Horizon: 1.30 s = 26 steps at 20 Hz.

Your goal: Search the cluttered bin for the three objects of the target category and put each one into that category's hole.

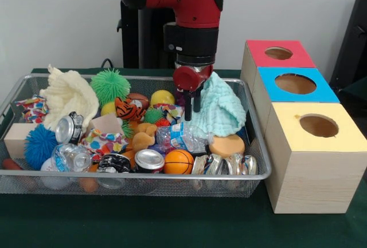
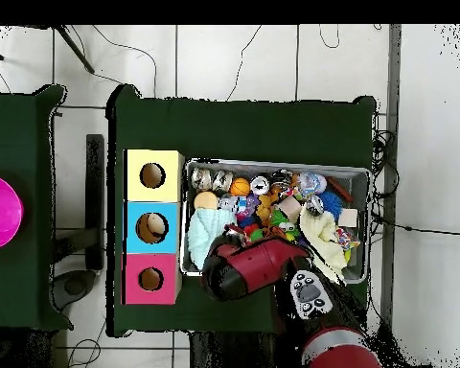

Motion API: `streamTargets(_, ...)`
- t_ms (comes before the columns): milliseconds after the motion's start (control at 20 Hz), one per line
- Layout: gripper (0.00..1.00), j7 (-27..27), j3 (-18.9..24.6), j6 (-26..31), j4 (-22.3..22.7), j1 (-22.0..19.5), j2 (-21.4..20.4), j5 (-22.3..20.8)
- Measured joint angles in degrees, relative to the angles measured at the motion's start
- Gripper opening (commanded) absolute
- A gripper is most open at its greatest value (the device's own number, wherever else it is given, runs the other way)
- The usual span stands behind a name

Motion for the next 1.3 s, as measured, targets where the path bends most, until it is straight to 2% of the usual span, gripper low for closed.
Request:
streamTargets(350,1.00,0.0,-3.2,-2.3,-1.3,0.8,0.6,0.0)
streamTargets(550,1.00,0.0,-4.1,-3.3,-1.1,0.4,-0.9,0.0)
streamTargets(1000,1.00,0.0,-4.2,-3.3,0.1,-0.7,-7.3,0.0)
streamTargets(1300,1.00,0.0,-4.3,-3.3,-0.5,-0.7,-7.7,0.0)
